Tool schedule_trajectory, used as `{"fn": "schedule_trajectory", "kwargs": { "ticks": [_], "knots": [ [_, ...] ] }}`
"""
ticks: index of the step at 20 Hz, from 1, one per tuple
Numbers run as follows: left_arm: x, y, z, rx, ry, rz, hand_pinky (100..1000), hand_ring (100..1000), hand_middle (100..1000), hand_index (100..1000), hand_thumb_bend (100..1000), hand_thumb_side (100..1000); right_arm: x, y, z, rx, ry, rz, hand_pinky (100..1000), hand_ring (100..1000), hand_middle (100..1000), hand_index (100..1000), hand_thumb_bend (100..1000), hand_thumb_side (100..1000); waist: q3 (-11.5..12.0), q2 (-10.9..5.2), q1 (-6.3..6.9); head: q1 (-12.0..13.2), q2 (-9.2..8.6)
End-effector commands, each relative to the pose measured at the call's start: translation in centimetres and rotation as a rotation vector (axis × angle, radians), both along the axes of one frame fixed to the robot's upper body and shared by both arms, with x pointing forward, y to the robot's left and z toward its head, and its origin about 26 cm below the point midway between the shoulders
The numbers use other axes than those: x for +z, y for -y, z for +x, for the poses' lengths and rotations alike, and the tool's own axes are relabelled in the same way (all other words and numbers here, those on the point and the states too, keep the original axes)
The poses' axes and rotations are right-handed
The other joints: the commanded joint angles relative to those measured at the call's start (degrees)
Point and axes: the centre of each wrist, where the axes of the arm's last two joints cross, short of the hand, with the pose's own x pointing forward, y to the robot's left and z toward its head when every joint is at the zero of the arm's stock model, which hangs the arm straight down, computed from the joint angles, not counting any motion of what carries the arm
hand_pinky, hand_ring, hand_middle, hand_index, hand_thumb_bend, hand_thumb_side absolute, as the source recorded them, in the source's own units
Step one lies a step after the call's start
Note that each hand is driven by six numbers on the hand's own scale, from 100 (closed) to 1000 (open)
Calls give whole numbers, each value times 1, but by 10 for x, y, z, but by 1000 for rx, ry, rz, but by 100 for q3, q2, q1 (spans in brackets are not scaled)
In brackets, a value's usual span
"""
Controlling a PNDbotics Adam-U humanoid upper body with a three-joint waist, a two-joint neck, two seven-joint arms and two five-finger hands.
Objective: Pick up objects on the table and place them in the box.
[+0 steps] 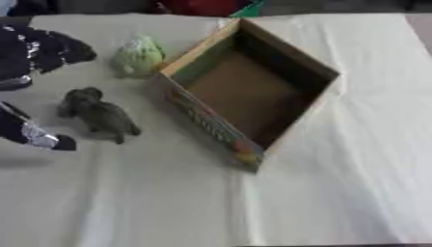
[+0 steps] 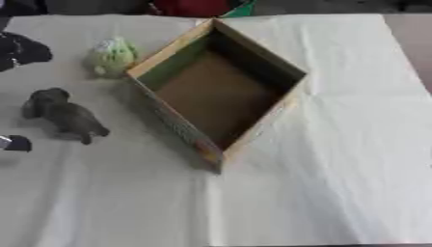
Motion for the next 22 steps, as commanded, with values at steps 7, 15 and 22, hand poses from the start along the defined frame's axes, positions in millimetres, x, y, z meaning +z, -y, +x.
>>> {"fn": "schedule_trajectory", "kwargs": {
  "ticks": [7,15,22],
  "knots": [
    [5,13,16,-9,-98,50,678,867,893,981,620,613,9,-1,-2,15,25,-18,798,1000,707,828,100,964,-59,-73,13,43,-31],
    [14,13,30,54,-159,63,671,841,830,907,444,477,8,-1,-3,15,19,-20,799,1000,706,827,100,967,-67,-24,33,39,-14],
    [6,11,41,102,-277,62,671,813,833,908,379,440,8,-2,-2,14,21,-11,798,1000,705,827,100,966,-102,18,33,57,-16]
  ]
}}
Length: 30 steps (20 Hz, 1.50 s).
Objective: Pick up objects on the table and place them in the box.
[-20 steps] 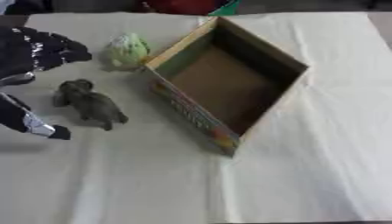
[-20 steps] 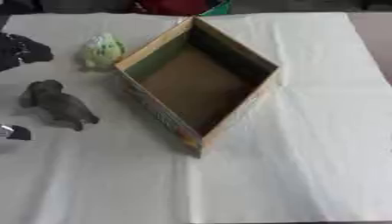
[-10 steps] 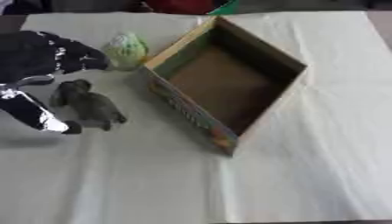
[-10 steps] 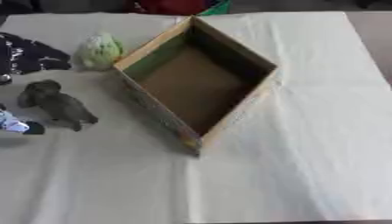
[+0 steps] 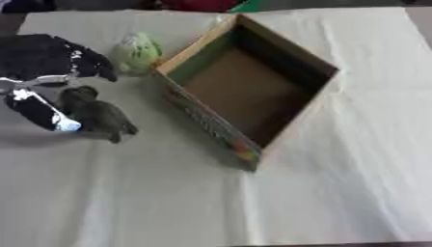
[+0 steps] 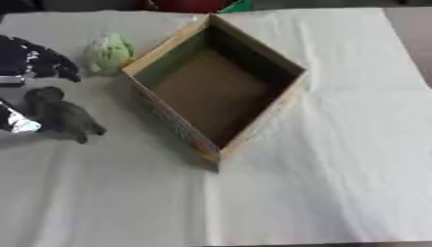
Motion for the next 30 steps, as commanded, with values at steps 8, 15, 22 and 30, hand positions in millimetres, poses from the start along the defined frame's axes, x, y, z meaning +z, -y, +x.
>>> {"fn": "schedule_trajectory", "kwargs": {
  "ticks": [8,15,22,30],
  "knots": [
    [-1,-15,12,114,-142,15,691,817,836,908,369,443,9,0,-3,0,36,6,798,1000,702,825,100,966,-18,-56,-11,43,-6],
    [10,-16,17,174,-196,-13,678,803,768,869,303,476,7,-1,-3,1,25,9,799,1000,701,826,100,968,-7,-41,-14,52,3],
    [11,-16,21,202,-225,-76,637,752,715,804,259,473,5,0,-3,-7,16,12,800,1000,701,826,100,970,-12,-34,-9,42,7],
    [-2,-18,28,236,-270,-74,610,721,685,770,218,458,5,0,-3,-13,14,21,802,1000,700,826,100,972,-37,-41,-1,56,-20]
  ]
}}
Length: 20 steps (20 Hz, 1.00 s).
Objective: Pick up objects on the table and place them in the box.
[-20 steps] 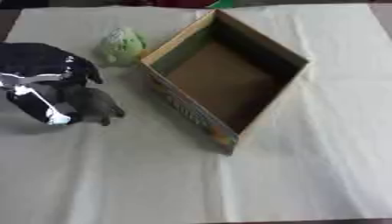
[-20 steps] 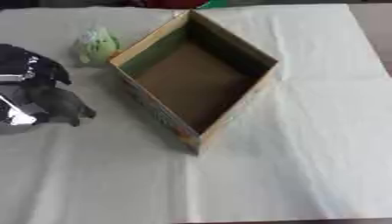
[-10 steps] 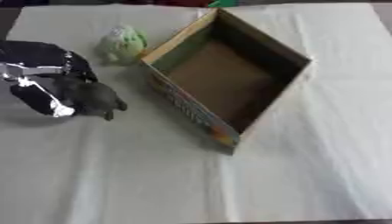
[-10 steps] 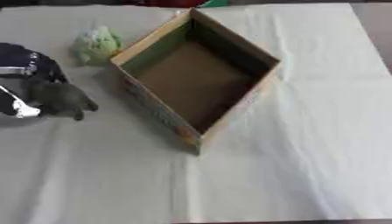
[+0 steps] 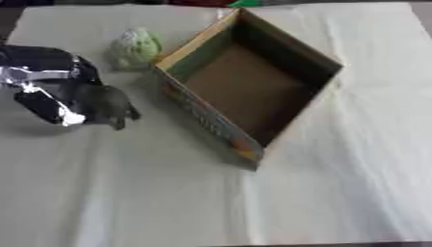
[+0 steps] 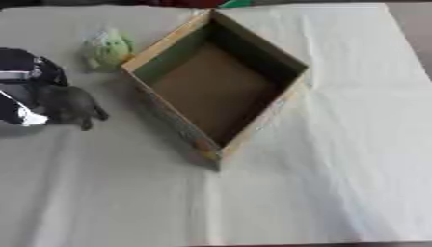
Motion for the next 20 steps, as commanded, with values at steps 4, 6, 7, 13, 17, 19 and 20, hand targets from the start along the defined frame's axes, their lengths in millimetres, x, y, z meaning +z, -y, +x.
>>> {"fn": "schedule_trajectory", "kwargs": {
  "ticks": [4,6,7,13,17,19,20],
  "knots": [
    [9,-5,1,17,21,-1,509,611,563,660,100,355,7,2,-3,-8,20,-1,802,1000,697,825,100,974,-11,-109,3,13,-18],
    [10,-5,1,22,38,-12,482,587,528,623,100,308,6,2,-4,-9,19,2,802,1000,697,825,100,975,-9,-110,6,17,-18],
    [11,-5,1,24,49,-17,466,570,507,597,100,278,6,2,-4,-9,18,2,803,1000,697,825,100,976,-9,-109,7,16,-18],
    [7,-6,2,42,116,-39,394,490,414,471,100,208,5,2,-4,-11,15,5,804,1000,697,825,100,978,-19,-99,5,0,-25],
    [3,-9,3,52,152,-83,365,459,377,417,100,314,4,2,-4,-12,9,5,804,1000,696,825,100,979,-23,-88,3,-14,-22],
    [1,-11,4,67,167,-121,356,447,362,399,100,316,4,2,-4,-14,8,6,804,1000,696,826,100,979,-24,-87,2,-17,-21],
    [0,-12,5,77,173,-141,353,441,354,391,100,314,4,2,-4,-15,8,6,804,1000,696,826,100,978,-25,-88,1,-19,-17]
  ]
}}
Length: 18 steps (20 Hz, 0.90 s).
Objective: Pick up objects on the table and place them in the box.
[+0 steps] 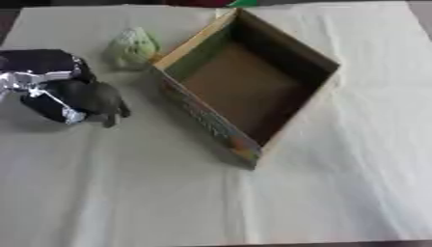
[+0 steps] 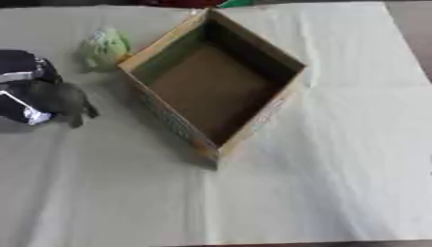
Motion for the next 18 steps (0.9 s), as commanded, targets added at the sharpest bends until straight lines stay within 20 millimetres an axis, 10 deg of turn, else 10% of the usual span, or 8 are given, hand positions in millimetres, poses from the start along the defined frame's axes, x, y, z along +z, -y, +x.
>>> {"fn": "schedule_trajectory", "kwargs": {
  "ticks": [1,18],
  "knots": [
    [11,-9,0,34,57,-58,351,435,347,385,100,315,8,2,-3,-4,25,-8,804,1000,696,826,100,978,-6,-102,0,-15,-14],
    [65,4,-15,17,211,-99,302,390,295,290,100,338,6,4,-4,-14,17,-6,805,1000,695,826,100,977,66,-225,29,-76,25]
  ]
}}
